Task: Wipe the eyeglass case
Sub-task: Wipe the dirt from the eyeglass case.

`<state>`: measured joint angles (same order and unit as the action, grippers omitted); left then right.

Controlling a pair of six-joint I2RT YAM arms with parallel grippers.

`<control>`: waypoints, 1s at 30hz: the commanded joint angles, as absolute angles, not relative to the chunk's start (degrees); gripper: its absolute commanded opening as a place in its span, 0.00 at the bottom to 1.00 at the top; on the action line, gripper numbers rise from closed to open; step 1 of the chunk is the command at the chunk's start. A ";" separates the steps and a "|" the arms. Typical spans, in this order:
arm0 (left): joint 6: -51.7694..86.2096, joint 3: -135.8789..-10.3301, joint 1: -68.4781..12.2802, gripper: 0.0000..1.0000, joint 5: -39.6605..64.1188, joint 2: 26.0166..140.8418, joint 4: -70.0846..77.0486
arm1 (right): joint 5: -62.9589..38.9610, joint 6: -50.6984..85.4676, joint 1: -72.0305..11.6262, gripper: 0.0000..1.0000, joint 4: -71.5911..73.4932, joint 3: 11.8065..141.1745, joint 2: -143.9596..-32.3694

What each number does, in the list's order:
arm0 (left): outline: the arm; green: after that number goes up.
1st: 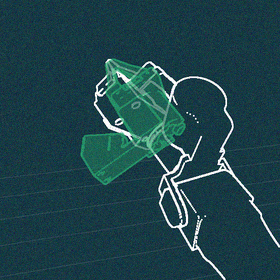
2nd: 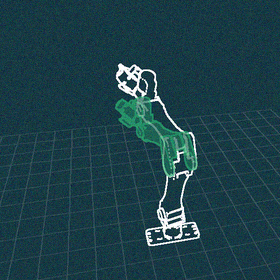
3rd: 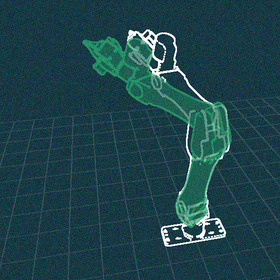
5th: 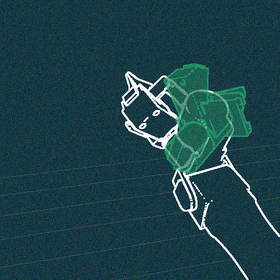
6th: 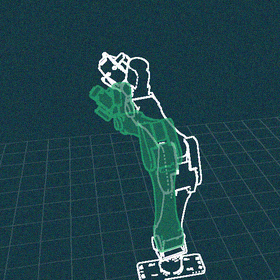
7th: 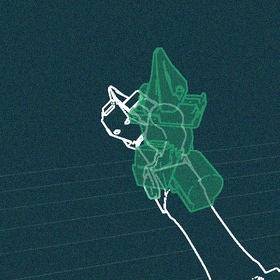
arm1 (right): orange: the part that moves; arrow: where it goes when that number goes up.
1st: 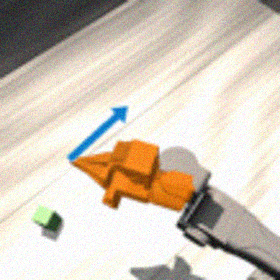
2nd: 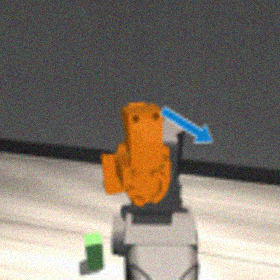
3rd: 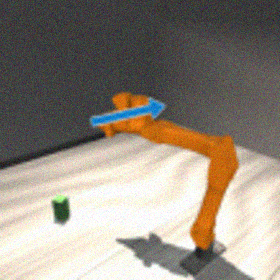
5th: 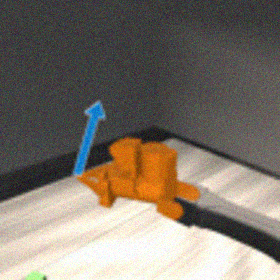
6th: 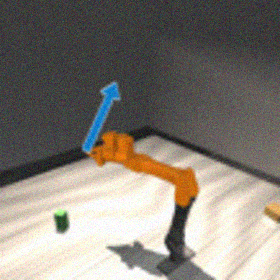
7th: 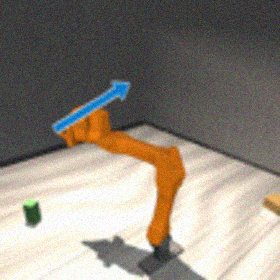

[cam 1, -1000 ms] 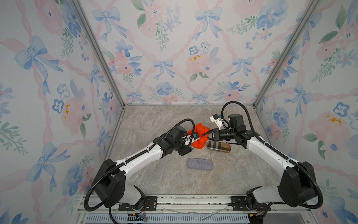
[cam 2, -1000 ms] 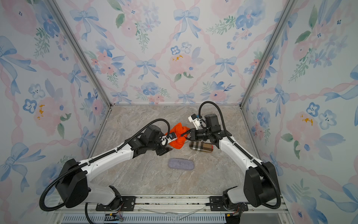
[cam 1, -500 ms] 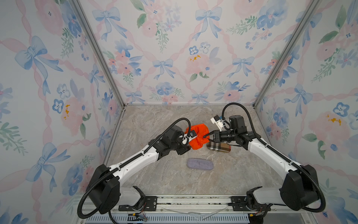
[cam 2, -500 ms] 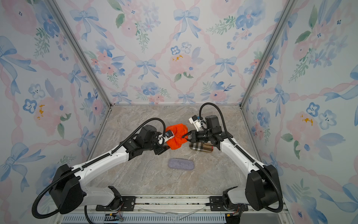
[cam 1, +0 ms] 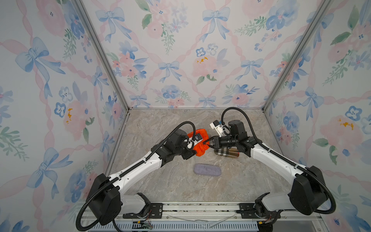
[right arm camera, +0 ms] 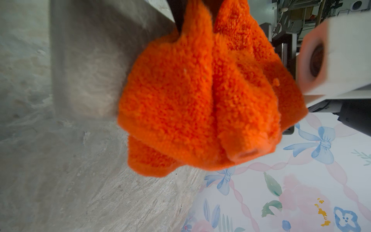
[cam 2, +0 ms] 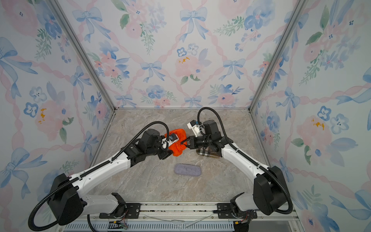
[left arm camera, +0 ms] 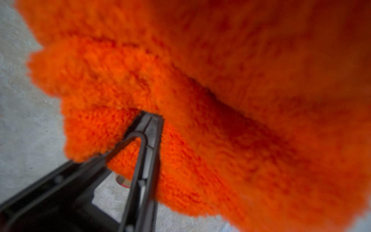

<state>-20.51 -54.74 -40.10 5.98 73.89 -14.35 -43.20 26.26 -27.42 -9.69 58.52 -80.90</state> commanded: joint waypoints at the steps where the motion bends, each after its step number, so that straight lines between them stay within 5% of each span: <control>1: -20.13 -55.86 -40.96 0.33 10.57 69.32 -4.58 | -39.39 22.53 -21.23 0.00 -16.87 59.72 -80.50; 11: -22.26 -54.25 -41.58 0.30 6.63 68.31 -5.27 | -38.51 20.68 -7.47 0.00 -27.03 63.22 -67.57; 15: -30.88 -52.53 -48.56 0.27 -10.69 69.16 -3.18 | -39.05 23.75 -7.10 0.00 -26.89 67.20 -65.20; 22: -56.60 -42.54 -60.42 0.26 -36.96 72.91 19.60 | -44.52 33.72 -8.60 0.00 -21.46 75.30 -66.32; 30: -61.65 -39.98 -63.70 0.26 -39.26 72.43 27.34 | -41.49 38.29 -20.84 0.00 -16.17 69.95 -69.10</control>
<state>-57.80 -38.83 -63.16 -35.29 73.87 18.41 -41.95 34.54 -17.69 -19.59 73.65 -67.81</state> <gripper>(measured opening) 0.680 0.086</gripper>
